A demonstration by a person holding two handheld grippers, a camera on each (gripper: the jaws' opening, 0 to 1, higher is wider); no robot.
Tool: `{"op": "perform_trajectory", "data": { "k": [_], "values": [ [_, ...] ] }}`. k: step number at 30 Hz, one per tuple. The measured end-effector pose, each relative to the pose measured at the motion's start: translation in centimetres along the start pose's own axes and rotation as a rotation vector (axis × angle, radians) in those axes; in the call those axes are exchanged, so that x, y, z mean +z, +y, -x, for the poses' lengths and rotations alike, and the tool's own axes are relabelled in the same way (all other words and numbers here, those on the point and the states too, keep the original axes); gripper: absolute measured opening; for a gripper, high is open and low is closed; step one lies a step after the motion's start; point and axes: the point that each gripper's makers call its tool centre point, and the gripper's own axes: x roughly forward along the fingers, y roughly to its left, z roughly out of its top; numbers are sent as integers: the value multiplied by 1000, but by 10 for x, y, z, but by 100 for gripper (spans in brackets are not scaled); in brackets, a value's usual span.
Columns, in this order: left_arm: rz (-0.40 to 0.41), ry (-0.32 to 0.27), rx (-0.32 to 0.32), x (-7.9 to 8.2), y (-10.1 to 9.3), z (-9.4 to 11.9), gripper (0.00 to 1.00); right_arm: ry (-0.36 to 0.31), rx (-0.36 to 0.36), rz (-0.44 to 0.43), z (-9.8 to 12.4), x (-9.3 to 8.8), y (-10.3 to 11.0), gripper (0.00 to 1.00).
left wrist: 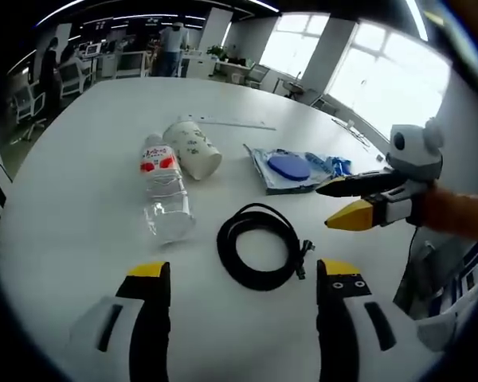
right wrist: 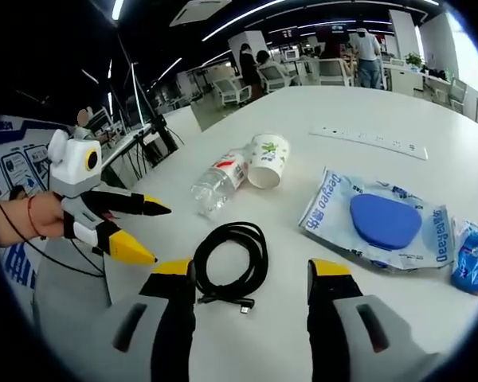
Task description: Arrange the tabletop items into an orderly group along one side of the table until the central work area is clear of visible clutter.
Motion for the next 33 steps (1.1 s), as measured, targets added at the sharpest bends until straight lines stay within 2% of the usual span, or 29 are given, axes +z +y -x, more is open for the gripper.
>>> {"op": "perform_trajectory", "data": {
  "k": [13,33],
  "values": [
    [-9,12,6,2,0,-21,64,28,13,-1,-23,-5,-2,48],
    [-53,57,24,-5,3,-41,47,71,12,10,-43,-17,-4,36]
  ]
}}
